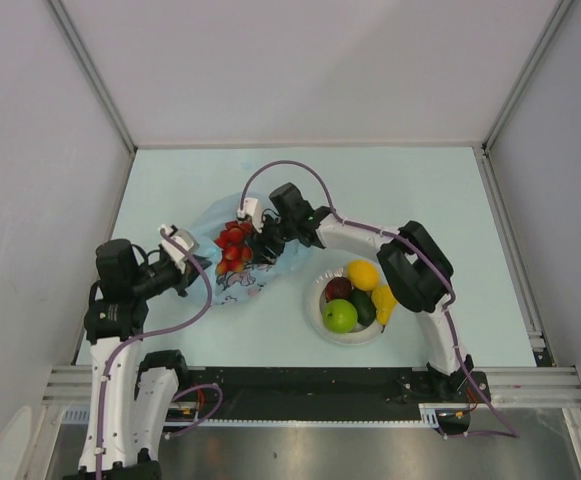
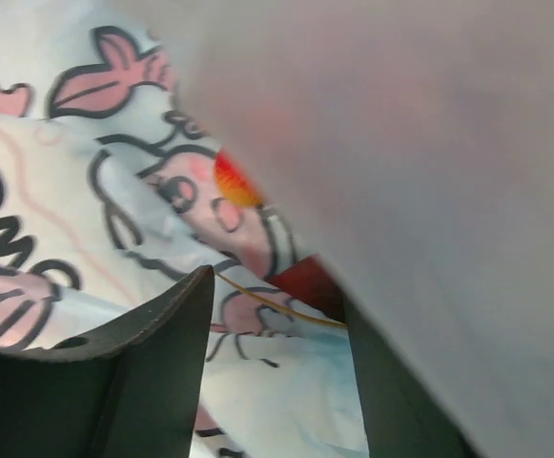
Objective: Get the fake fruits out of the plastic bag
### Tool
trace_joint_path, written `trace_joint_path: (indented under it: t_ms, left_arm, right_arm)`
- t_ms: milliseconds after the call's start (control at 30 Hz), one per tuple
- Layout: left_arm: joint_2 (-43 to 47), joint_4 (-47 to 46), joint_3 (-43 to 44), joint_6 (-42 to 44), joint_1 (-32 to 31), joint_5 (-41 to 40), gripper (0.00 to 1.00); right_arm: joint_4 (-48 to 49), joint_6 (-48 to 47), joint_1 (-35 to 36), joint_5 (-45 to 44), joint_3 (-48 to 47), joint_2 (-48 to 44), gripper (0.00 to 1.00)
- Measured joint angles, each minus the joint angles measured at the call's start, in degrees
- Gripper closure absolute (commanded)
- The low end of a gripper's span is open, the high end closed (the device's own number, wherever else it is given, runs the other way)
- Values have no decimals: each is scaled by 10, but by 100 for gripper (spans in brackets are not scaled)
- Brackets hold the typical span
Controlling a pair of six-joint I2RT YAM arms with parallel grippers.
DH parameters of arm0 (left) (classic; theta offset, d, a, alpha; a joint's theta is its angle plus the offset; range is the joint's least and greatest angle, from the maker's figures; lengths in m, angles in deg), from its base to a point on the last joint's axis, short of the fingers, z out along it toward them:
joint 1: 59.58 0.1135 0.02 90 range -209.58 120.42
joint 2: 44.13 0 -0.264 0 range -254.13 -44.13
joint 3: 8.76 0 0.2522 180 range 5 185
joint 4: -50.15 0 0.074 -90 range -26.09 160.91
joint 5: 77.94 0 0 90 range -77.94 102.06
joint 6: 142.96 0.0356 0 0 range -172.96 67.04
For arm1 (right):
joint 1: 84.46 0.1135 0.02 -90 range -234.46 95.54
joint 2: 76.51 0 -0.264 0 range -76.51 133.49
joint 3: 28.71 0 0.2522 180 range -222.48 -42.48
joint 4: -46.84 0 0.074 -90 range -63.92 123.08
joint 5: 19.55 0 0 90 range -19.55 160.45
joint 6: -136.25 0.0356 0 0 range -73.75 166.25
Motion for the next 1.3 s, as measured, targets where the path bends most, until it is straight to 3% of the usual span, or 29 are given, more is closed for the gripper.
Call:
trace_joint_path:
  t_ms: [300, 533, 600, 733, 767, 833, 933, 1300]
  left_arm:
    - [-15, -1, -1, 12, -2, -8, 100]
    - [-16, 2, -3, 28, -10, -23, 100]
    - [-16, -1, -5, 28, -10, -26, 100]
    - [-16, -1, -7, 28, -11, -29, 100]
    - [-16, -1, -8, 29, -11, -29, 100]
    - [-16, -1, -8, 30, -12, -31, 100]
    - [-16, -1, -8, 31, -13, -31, 100]
    - [-18, -1, -7, 32, -13, -31, 100]
  right_arm:
    - [-2, -83, 27, -176, 4, -2, 51]
    - [-39, -137, 20, -223, 13, -12, 63]
    - [-46, -144, 17, -223, 13, -13, 59]
    - [-55, -129, 6, -221, 10, -13, 28]
    - [-56, -122, 3, -222, 9, -13, 26]
    - [-58, -91, -5, -227, -1, -12, 25]
    - [-58, -52, -17, -228, -22, -10, 32]
    - [-52, -14, -13, -237, -43, 25, 27]
